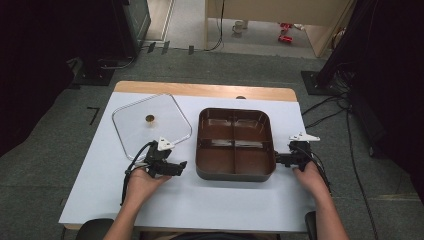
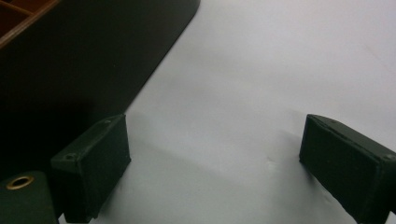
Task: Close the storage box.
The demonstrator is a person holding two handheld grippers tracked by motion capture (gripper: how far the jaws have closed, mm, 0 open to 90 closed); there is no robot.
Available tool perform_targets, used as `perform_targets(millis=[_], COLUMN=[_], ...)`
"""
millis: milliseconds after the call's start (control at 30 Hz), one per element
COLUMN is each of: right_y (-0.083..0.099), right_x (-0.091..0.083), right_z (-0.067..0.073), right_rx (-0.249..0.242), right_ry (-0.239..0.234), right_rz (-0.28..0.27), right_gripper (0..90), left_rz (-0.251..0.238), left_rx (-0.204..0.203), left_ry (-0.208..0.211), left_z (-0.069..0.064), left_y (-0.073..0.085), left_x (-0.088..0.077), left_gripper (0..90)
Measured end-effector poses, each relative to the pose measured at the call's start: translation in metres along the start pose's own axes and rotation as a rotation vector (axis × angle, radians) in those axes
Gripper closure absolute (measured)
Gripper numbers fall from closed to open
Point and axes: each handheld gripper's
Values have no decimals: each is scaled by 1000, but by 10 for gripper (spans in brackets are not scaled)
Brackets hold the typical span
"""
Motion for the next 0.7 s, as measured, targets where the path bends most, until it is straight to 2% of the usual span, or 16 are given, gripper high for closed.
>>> perform_targets(millis=[67,167,233,333,433,467,600,700], right_y=[0,0,0,0,0,0,0,0], right_x=[0,0,0,0,0,0,0,0], right_z=[0,0,0,0,0,0,0,0], right_rx=[0,0,1,1,1,0,2,0], right_ry=[0,0,0,0,0,0,-1,0], right_rz=[0,0,0,0,0,0,0,1], right_gripper=[80,80,80,80,80,80,80,80], left_rz=[-9,-15,-15,-25,-31,-28,-32,-36], left_rx=[2,8,15,15,30,33,25,-6], left_ry=[8,-23,-25,-8,-4,8,4,-2], left_z=[2,5,7,10,16,20,30,44], left_y=[-2,-5,-7,-9,-13,-16,-19,-25], left_x=[-2,-3,-3,-4,-5,-5,-6,-6], left_gripper=[163,163,184,242,248,249,261,261])
Point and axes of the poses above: each handheld gripper's, and its own axes: x roughly forward along the jaws, y roughly out of its underside, z roughly to its left, and after that the axes turned 15 degrees about z, right-handed
